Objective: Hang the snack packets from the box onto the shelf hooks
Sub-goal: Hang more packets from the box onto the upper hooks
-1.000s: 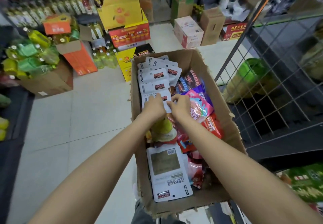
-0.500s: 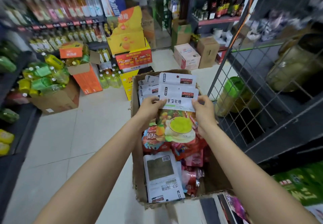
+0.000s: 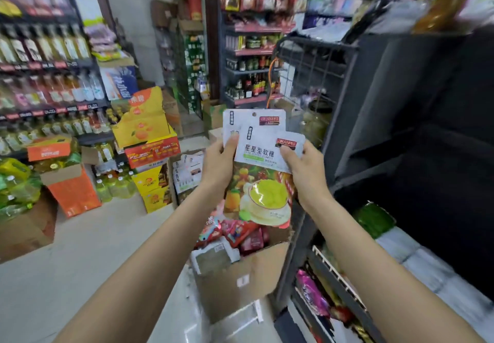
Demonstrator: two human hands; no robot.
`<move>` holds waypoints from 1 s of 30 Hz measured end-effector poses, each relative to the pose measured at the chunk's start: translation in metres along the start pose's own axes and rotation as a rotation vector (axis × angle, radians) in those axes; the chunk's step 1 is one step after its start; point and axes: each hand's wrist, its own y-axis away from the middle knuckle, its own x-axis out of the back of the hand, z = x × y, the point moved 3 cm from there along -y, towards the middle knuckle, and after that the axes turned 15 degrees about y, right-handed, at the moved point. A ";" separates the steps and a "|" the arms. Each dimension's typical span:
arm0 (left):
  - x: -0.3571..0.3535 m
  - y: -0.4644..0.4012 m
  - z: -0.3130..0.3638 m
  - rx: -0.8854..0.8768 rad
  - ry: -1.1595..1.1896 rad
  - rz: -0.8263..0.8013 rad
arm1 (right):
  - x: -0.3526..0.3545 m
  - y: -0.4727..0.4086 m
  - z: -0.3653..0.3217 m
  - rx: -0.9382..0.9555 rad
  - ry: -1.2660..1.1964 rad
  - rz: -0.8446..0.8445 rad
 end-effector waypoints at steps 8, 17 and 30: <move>-0.095 0.129 0.035 -0.261 0.018 -0.128 | 0.159 0.131 -0.071 0.074 0.256 0.371; -0.231 0.282 0.105 -0.675 -0.132 -0.467 | 0.322 0.271 -0.163 0.235 0.491 0.767; -0.390 0.487 0.170 -0.871 -0.013 -0.589 | 0.519 0.422 -0.235 0.332 0.641 1.114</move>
